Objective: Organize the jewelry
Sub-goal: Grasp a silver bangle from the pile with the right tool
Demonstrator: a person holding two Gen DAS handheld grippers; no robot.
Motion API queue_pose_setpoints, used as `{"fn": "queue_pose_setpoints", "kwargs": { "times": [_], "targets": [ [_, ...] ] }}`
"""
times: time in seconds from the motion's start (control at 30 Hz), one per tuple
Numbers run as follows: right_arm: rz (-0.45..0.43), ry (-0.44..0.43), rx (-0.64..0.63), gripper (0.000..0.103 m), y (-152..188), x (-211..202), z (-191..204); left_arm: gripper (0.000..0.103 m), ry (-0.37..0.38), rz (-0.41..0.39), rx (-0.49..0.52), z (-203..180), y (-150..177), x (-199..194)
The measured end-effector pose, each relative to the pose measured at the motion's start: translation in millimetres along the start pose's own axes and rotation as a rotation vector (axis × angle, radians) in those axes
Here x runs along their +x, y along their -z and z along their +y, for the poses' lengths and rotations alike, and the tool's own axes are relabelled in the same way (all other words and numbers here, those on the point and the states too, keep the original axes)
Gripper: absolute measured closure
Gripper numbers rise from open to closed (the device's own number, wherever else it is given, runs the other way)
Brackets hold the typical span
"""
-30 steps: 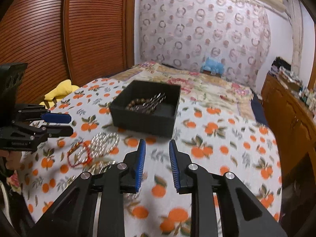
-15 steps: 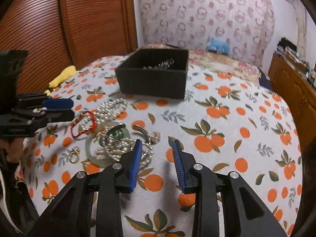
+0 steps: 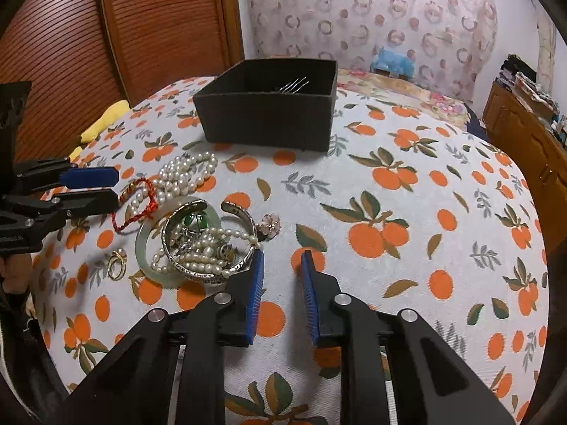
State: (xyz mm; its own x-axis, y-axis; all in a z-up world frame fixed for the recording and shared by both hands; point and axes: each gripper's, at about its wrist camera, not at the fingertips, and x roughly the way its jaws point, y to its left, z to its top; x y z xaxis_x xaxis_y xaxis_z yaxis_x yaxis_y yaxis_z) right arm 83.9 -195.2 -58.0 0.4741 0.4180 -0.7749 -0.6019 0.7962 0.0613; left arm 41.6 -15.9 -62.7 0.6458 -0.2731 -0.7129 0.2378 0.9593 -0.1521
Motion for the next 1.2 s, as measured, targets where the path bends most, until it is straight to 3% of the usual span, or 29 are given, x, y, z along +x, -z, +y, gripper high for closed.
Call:
{"fn": "queue_pose_setpoints", "kwargs": {
  "times": [0.23, 0.57, 0.87, 0.97, 1.2],
  "targets": [
    [-0.042, -0.012, 0.02, 0.079, -4.9, -12.7, -2.8, 0.064, 0.005, 0.001, -0.003, -0.6, 0.5, 0.6],
    [-0.053, -0.118, -0.009, 0.079, -0.9, -21.5, 18.0, 0.064, 0.011, 0.003, -0.001, -3.7, 2.2, 3.2],
    [-0.06, -0.097, -0.019, 0.079, -14.7, -10.4, 24.1, 0.064, 0.013, 0.005, 0.0, -3.0, 4.3, 3.9],
    [-0.048, -0.055, -0.033, 0.079, -21.0, -6.0, 20.2, 0.064, 0.013, 0.005, -0.001, -1.7, 4.3, 3.8],
    [0.009, -0.086, -0.008, 0.079, -19.2, 9.6, 8.8, 0.064, 0.015, 0.005, -0.002, -0.7, 4.3, 3.0]
  ]
}}
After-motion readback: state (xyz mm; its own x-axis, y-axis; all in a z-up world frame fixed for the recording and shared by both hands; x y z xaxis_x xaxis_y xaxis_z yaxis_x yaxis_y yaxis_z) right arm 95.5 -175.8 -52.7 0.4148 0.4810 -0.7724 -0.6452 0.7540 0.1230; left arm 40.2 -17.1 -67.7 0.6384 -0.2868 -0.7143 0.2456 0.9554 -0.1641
